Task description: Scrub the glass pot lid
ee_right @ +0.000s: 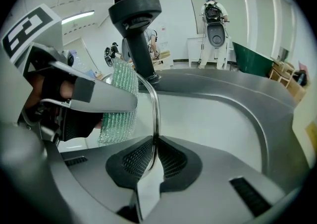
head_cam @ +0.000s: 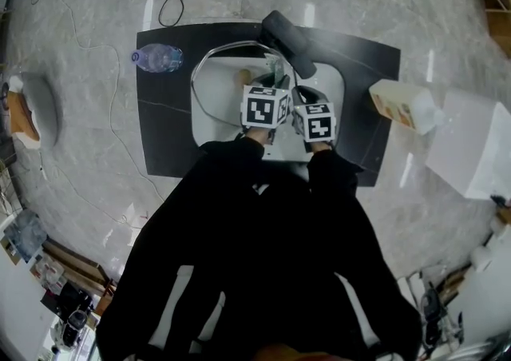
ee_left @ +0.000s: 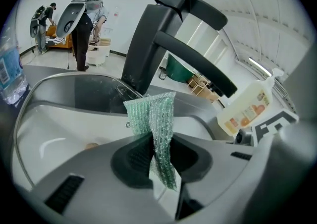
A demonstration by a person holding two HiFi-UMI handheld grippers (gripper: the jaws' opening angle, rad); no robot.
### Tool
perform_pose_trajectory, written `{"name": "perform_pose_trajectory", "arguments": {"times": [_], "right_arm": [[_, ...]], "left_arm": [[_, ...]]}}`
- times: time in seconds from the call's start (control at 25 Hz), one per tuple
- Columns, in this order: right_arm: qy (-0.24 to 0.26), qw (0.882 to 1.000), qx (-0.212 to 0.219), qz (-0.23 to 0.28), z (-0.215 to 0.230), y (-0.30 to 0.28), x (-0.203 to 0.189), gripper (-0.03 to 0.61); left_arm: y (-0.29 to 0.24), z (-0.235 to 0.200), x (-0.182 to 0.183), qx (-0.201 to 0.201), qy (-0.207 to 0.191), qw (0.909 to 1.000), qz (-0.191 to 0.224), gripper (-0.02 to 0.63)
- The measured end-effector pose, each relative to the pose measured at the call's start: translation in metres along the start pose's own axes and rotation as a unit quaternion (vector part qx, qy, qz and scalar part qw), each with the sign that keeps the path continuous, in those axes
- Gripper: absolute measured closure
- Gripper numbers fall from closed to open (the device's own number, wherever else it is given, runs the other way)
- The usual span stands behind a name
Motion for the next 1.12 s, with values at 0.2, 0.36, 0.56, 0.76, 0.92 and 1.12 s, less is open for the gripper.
{"name": "perform_pose_trajectory", "arguments": {"times": [0.2,0.36,0.56,0.76,0.92,1.12], "right_arm": [[0.000,1.000,0.001,-0.004,0.000,-0.001,0.001,0.543],[0.009,1.000,-0.006,0.001,0.005,-0.006,-0.001,0.543],[0.011,1.000,-0.009,-0.002,0.006,-0.009,-0.003,0.543],[0.006,1.000,-0.009,-0.004,0.007,-0.008,-0.004,0.543],[0.010,1.000,-0.020,-0.005,0.010,-0.007,-0.003,0.543],[0.006,1.000,-0.016,-0.004,0.009,-0.009,-0.004,0.543]], "left_arm": [[0.020,-0.009,-0.010,0.018,0.006,0.9997,0.016,0.538],[0.047,-0.029,-0.019,0.042,0.023,0.9981,0.037,0.540],[0.086,-0.060,-0.039,0.101,0.035,0.9929,0.052,0.540],[0.110,-0.093,-0.064,0.158,0.068,0.9841,0.045,0.540],[0.121,-0.110,-0.078,0.199,0.093,0.9749,0.036,0.540],[0.114,-0.129,-0.091,0.233,0.112,0.9661,0.002,0.540]]}}
Point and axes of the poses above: the fingertips, and each gripper's own axes: y backward along the fingers, z to its right, x out of its top, the point moved 7 cm from there along y, backward along the fingers, and after that the axes turned 10 degrees about -z, right-handed, at the moved point
